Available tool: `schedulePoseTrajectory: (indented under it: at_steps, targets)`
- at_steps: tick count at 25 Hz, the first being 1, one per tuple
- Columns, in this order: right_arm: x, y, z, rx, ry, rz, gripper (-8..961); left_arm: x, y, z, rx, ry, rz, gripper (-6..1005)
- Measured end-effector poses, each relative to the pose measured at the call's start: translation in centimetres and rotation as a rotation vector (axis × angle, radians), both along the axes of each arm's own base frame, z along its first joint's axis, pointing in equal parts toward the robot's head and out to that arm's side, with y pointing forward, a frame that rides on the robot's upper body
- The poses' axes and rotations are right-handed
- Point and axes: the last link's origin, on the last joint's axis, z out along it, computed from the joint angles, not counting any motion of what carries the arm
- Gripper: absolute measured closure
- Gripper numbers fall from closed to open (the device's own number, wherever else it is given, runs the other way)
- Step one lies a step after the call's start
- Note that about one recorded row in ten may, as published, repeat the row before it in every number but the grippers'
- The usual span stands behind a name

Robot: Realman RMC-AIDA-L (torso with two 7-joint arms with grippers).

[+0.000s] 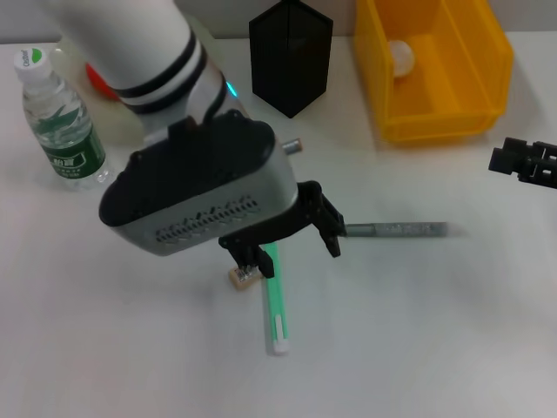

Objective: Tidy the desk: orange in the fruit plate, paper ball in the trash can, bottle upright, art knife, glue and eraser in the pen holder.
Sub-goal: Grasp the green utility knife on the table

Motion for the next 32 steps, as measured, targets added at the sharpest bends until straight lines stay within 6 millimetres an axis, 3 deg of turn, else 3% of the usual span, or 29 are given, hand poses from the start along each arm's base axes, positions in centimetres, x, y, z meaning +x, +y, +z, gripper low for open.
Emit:
schedulePoseTrajectory:
  at_steps: [18,32]
  targets:
    - [0.2,0.2,0.7,0.000,-0.058,0.027,144,0.8,0.6,-3.4,0.056,0.138,-0.031,241]
    - [0.6,0.0,0.6,-0.010,-0.072,0.013,143,-0.2,0.3,-4.9,0.098,0.213,0.014,266]
